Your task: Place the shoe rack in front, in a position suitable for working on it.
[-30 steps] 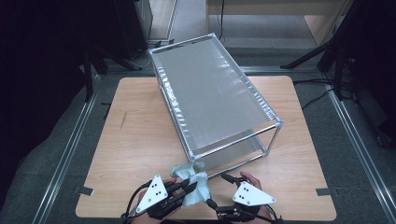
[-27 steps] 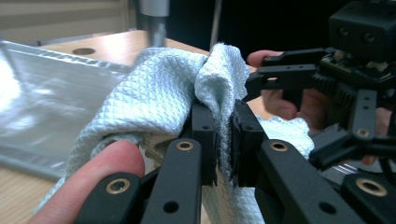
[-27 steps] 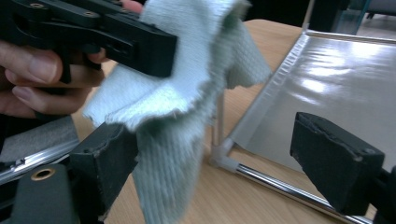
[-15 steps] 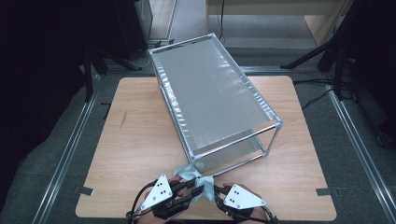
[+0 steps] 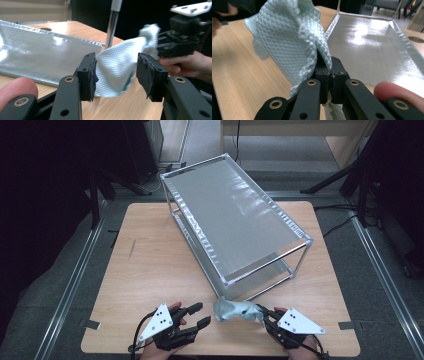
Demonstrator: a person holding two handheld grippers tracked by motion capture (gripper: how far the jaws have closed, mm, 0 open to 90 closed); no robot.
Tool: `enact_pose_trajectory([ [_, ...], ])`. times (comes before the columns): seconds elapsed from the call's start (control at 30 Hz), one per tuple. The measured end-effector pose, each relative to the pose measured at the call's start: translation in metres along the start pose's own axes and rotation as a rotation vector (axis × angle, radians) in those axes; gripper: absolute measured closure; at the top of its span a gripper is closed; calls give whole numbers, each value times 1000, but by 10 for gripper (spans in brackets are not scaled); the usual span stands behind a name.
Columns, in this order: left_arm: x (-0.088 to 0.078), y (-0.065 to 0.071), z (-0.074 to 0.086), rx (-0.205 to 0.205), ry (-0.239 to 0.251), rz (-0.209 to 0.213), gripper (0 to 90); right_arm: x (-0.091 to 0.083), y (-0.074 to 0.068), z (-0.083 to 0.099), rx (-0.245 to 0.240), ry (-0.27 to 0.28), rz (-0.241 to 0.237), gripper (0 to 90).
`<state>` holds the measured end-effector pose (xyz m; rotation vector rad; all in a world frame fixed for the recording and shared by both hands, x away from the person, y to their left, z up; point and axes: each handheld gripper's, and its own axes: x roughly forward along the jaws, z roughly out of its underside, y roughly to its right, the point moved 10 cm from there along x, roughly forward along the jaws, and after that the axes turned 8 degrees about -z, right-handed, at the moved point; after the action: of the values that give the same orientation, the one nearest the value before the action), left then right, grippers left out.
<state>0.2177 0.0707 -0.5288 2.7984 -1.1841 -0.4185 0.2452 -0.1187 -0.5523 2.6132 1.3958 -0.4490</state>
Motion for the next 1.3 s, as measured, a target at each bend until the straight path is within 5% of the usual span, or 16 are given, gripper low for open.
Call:
enact_pose_trajectory([
  [0.1, 5, -1, 2, -2, -7, -5, 493, -10, 3, -2, -21, 10, 9, 869],
  [0.43, 21, -4, 6, -9, -28, -24, 478, -44, 32, -2, 41, 67, 107, 867],
  [0.7, 44, -4, 7, -6, -47, -41, 458, -81, 67, 15, 108, 59, 270, 866],
  [0.83, 60, -1, 8, 29, -60, -67, 460, -97, 90, 38, 165, -22, 413, 862],
  [0.87, 60, -1, 8, 29, -60, -67, 468, -97, 90, 38, 165, -22, 413, 862],
  [0.9, 66, -2, 8, 50, -77, -90, 494, -101, 98, 49, 198, -71, 477, 843],
  [1.03, 75, 1, 5, 88, -90, -98, 574, -110, 109, 67, 341, -149, 568, 689],
  [1.17, 79, 1, 7, 134, -106, -125, 666, -118, 112, 66, 358, -149, 619, 504],
  [1.27, 79, 2, 7, 148, -100, -124, 721, -122, 111, 61, 361, -132, 629, 463],
  [1.3, 78, 1, 6, 164, -95, -148, 804, -126, 110, 54, 336, -113, 649, 439],
])
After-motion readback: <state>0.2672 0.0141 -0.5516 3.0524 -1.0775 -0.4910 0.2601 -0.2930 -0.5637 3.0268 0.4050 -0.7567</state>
